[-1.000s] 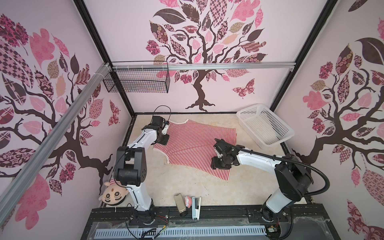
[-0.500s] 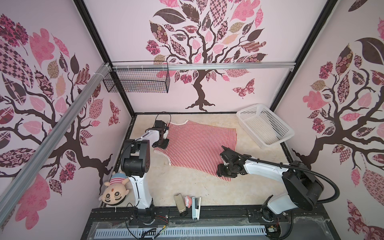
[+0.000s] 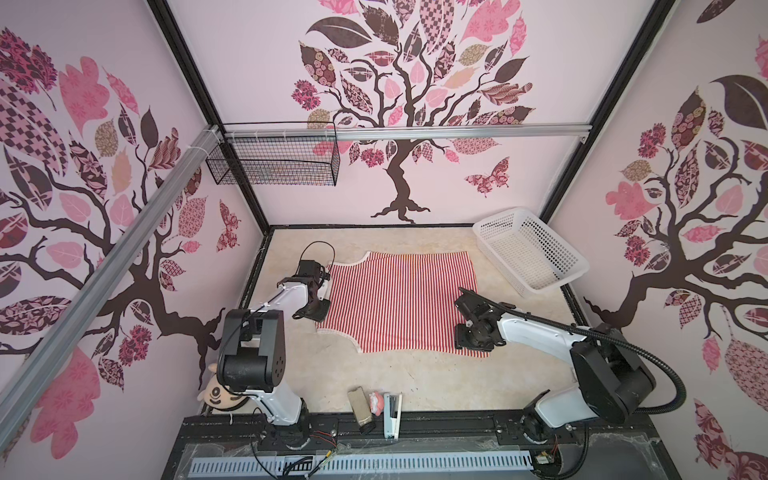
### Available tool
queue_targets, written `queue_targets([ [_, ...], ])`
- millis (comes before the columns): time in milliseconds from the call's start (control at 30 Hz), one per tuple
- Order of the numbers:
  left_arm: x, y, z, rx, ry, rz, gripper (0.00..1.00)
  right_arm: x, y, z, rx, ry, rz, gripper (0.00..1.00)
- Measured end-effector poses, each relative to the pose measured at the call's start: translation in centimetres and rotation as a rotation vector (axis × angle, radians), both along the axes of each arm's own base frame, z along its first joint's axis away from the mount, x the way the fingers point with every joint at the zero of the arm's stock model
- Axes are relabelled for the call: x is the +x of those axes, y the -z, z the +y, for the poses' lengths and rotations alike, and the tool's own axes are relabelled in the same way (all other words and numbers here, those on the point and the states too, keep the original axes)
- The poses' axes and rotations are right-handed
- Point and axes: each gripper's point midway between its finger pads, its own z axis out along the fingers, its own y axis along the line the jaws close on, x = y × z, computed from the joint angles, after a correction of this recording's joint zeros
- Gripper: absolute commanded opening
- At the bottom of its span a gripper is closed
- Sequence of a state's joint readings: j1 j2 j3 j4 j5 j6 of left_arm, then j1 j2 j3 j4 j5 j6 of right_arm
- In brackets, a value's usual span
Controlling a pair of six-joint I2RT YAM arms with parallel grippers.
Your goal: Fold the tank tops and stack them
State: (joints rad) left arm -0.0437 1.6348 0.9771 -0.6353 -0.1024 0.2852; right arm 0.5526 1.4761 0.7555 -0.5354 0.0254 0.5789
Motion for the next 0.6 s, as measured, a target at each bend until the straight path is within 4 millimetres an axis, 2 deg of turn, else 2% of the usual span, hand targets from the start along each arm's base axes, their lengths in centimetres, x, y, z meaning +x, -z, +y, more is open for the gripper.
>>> queue_targets([
  [167, -3.0, 0.2, -0.4, -0.029, 0.002, 0.014, 0.44, -0.1, -0.4, 0.5, 0.015, -0.029, 0.008, 0.63],
  [300, -4.4, -0.3, -0.3, -0.034, -0.004, -0.004, 0.45, 1.2, -2.2, 1.4, 0.046, -0.039, -0.034, 0.63],
  [500, -2.8, -5.0, -0.9, -0.069, -0.005, -0.149, 0.46, 2.8, -6.8, 2.7, 0.128, -0.044, -0.143, 0.63],
  [600, -1.1, -7.1, -1.7, -0.098, 0.007, -0.205, 0.47, 2.7, -7.7, 2.6, 0.142, -0.038, -0.163, 0.63],
])
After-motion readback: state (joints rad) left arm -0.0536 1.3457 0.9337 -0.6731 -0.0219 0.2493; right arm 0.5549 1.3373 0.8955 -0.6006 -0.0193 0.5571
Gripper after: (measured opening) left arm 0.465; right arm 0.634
